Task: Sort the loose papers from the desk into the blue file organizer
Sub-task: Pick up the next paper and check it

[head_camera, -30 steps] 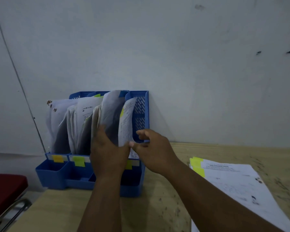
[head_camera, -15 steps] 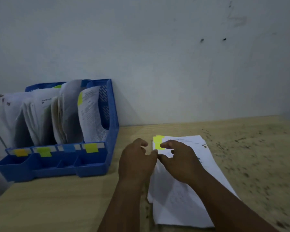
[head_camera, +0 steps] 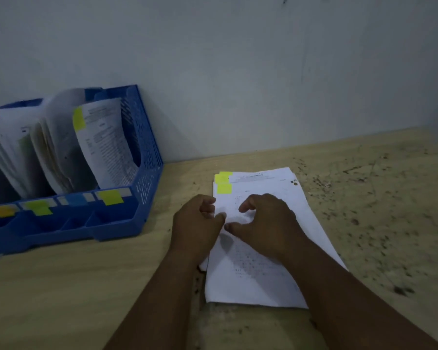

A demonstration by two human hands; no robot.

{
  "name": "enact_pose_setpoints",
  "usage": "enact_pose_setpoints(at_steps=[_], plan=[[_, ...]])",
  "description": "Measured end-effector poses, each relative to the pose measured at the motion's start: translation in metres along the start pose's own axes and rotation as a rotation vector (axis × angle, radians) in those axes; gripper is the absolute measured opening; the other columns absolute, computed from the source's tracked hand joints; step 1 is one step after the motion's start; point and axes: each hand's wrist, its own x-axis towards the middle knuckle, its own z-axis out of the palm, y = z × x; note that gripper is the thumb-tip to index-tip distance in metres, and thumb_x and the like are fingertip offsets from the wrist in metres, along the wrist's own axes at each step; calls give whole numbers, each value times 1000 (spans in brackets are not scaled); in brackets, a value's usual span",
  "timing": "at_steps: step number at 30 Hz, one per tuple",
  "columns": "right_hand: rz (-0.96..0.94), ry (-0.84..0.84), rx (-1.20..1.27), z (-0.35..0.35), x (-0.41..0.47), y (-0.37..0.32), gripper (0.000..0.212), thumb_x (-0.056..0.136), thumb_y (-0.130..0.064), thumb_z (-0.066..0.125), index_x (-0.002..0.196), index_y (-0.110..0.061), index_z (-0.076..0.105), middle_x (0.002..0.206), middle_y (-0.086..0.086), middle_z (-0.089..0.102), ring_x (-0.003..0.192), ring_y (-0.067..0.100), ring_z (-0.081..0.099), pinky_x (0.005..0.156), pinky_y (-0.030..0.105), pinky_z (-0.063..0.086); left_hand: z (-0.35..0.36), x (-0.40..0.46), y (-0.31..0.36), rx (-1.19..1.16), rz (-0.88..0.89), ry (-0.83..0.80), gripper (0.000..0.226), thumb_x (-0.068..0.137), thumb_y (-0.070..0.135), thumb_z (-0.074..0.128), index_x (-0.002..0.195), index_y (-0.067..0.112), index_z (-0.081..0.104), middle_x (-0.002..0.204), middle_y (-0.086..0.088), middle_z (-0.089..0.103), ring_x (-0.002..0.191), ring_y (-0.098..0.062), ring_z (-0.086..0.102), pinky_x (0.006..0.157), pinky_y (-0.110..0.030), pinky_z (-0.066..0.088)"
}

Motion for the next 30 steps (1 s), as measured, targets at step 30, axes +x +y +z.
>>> enact_pose_setpoints(at_steps=[30], plan=[[-166,-112,-111,15,-17,-32,34,78,-43,63,57,-23,44,58,-5,47,64,17,53,59,28,35,-1,10,-6,-125,-69,15,8,81,32,79,87,27,76,80,8,76,79,-10,73,82,-44,61]])
